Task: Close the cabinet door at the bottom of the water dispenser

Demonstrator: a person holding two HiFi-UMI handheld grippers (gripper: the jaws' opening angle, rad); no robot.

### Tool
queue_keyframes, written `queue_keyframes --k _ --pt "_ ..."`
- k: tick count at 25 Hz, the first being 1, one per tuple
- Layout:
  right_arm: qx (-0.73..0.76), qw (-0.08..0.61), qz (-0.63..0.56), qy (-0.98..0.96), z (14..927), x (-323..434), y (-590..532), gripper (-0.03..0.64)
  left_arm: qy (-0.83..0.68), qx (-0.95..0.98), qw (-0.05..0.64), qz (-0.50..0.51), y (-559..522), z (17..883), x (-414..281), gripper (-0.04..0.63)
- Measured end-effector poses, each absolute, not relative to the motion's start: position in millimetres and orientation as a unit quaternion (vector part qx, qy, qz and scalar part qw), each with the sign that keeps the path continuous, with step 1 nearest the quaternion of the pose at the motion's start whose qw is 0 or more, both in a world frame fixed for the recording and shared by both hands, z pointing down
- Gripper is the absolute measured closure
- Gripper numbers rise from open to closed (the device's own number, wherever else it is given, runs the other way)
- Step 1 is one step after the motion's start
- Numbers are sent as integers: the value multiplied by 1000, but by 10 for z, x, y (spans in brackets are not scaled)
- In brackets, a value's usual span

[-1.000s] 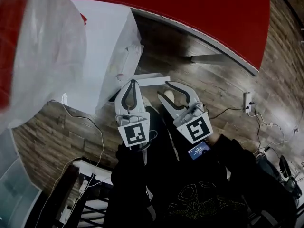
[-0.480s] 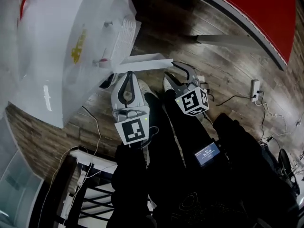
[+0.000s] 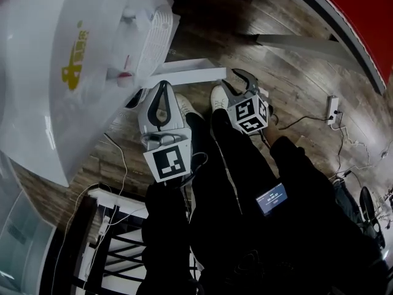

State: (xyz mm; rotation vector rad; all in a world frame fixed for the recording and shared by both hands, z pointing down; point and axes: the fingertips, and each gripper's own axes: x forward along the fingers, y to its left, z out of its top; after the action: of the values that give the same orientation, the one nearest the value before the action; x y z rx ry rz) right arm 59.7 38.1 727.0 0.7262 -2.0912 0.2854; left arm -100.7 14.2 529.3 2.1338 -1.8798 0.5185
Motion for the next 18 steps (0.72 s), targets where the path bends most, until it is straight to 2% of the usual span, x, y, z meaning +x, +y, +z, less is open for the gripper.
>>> queue_keyframes --k 7,18 --pt "266 478 123 -828 7494 699 463 439 -671 711 137 158 63 5156 -1105 588" --pt "297 475 129 -818 7594 693 75 446 -681 697 160 155 69 5277 -1139 588"
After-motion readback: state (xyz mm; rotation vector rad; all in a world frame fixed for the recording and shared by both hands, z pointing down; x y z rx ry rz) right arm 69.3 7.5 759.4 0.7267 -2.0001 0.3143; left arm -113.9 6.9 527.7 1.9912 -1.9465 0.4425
